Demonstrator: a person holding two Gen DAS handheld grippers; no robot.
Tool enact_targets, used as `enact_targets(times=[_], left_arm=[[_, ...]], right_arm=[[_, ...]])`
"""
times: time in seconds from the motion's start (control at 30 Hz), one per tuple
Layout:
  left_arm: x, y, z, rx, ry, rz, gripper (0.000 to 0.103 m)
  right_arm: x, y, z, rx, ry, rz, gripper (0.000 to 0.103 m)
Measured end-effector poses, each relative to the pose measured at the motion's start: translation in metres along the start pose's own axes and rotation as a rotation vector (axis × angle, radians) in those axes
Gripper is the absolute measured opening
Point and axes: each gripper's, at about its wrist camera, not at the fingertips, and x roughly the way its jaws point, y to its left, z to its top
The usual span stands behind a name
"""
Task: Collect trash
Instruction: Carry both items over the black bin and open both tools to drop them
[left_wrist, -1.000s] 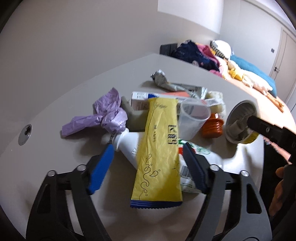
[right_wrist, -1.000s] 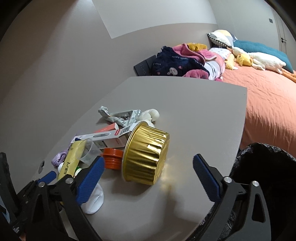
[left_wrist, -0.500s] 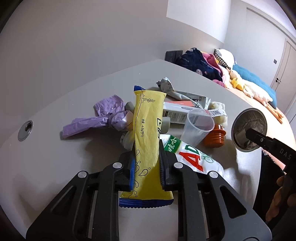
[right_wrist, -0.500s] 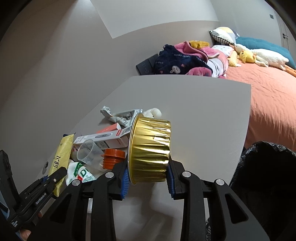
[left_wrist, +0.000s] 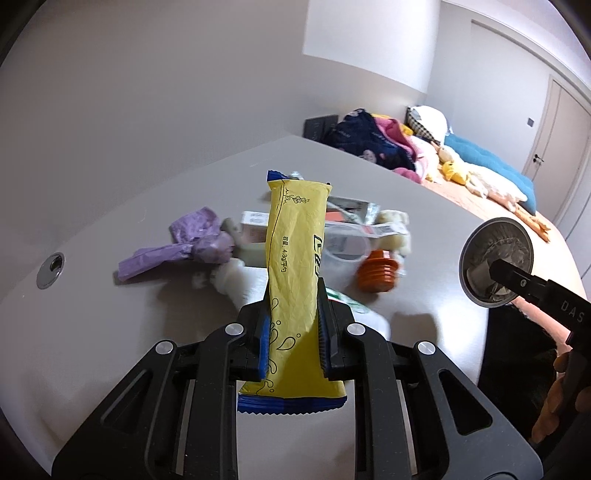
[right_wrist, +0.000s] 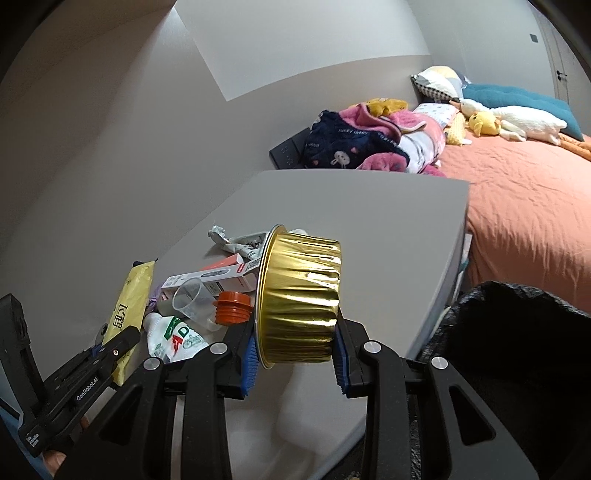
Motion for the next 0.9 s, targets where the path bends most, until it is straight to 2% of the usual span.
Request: enact_targets(times=[0.27,0.57,0.9], left_arm=[[-0.018,-0.034,-0.005,0.053,-0.018,-0.049,0.019],[-0.031,-0.078,-0.015,0.099,-0.009,-0.151,0.019],[-0.047,-0.133,-0.029,0.203,-0.013,-0.222,0.019]], right_arm=[[-0.037,-0.014,-0.006,0.000,-0.039,-0.009,0.034],[-0.082,-0.038,-0.014,0.017,-0.096,-0.044,0.034],[-0.126,-0.070,-0.025,0.041,-0.150,-0.086,0.034]])
